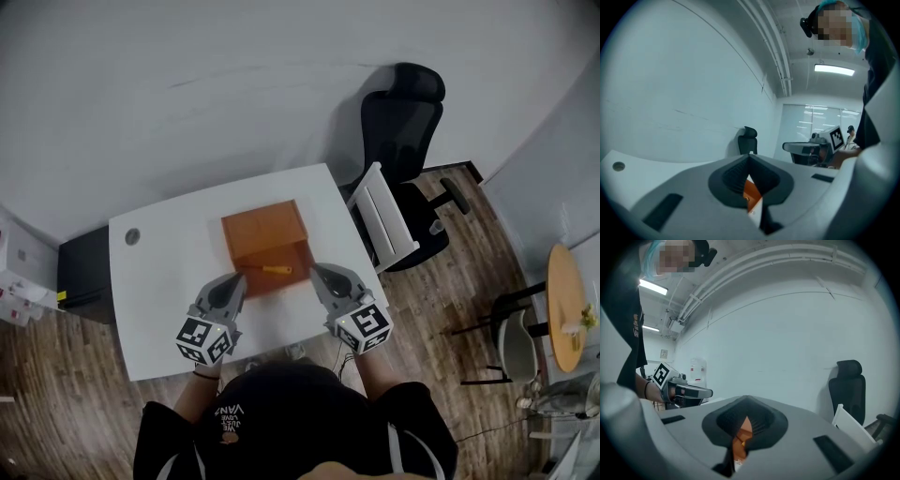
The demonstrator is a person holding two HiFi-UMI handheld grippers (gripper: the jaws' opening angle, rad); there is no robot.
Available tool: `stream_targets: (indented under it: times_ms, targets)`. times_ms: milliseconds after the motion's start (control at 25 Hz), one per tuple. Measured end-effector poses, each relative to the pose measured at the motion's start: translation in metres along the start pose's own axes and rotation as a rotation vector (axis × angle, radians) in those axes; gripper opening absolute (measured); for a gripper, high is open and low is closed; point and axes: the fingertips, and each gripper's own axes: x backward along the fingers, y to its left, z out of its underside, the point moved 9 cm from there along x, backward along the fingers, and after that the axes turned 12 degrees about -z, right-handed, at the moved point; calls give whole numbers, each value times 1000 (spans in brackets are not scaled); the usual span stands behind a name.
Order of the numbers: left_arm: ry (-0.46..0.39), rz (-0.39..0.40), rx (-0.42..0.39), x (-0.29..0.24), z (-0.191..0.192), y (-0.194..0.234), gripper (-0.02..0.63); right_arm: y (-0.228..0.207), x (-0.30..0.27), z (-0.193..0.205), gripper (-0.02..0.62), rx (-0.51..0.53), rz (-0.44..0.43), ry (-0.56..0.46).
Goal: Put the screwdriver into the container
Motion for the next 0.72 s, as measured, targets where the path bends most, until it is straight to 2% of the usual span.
stream_targets:
  times_ms: [720]
  targets:
    - [-27, -23, 15, 3, -5, 1, 15, -3, -3, 1, 12, 4, 3, 10]
